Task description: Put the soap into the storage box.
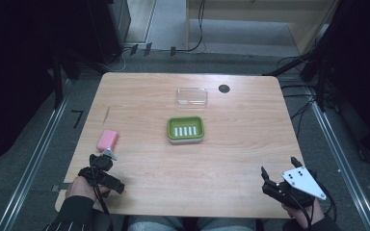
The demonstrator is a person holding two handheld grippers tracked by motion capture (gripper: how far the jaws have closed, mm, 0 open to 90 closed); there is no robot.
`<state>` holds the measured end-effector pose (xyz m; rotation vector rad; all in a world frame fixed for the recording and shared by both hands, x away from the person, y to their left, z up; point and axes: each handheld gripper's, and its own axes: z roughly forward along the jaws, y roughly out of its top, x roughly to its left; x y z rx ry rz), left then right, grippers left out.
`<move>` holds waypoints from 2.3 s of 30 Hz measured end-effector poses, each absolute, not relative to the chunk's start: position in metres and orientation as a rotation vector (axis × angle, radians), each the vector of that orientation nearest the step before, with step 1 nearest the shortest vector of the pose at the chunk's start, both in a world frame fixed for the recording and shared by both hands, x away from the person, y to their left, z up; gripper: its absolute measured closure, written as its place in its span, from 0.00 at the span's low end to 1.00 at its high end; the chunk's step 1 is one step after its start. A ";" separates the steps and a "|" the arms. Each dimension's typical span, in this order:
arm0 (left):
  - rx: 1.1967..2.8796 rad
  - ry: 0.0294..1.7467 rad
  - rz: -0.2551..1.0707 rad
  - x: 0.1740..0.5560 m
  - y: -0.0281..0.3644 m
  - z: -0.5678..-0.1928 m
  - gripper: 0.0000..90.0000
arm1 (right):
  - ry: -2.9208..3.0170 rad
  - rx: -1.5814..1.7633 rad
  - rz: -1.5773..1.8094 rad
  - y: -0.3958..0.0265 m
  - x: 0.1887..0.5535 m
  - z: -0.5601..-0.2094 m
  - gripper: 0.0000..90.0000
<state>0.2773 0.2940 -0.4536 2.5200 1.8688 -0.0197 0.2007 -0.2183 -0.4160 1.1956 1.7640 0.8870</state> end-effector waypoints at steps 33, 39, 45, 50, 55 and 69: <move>2.485 1.824 0.076 0.311 0.294 -0.442 0.00 | 1.782 1.185 0.882 -0.218 0.202 -0.417 0.15; 2.486 1.820 0.083 0.320 0.294 -0.441 0.00 | 1.781 1.190 0.883 -0.217 0.202 -0.417 0.15; 2.447 1.836 0.108 0.326 0.298 -0.437 0.00 | 1.786 1.181 0.885 -0.216 0.203 -0.416 0.15; 2.432 1.844 0.108 0.332 0.302 -0.435 0.00 | 1.793 1.182 0.884 -0.216 0.204 -0.417 0.15; 2.422 1.855 0.102 0.338 0.304 -0.434 0.00 | 1.789 1.182 0.884 -0.217 0.203 -0.417 0.15; 2.412 1.868 0.115 0.354 0.308 -0.435 0.00 | 1.793 1.183 0.883 -0.216 0.204 -0.417 0.15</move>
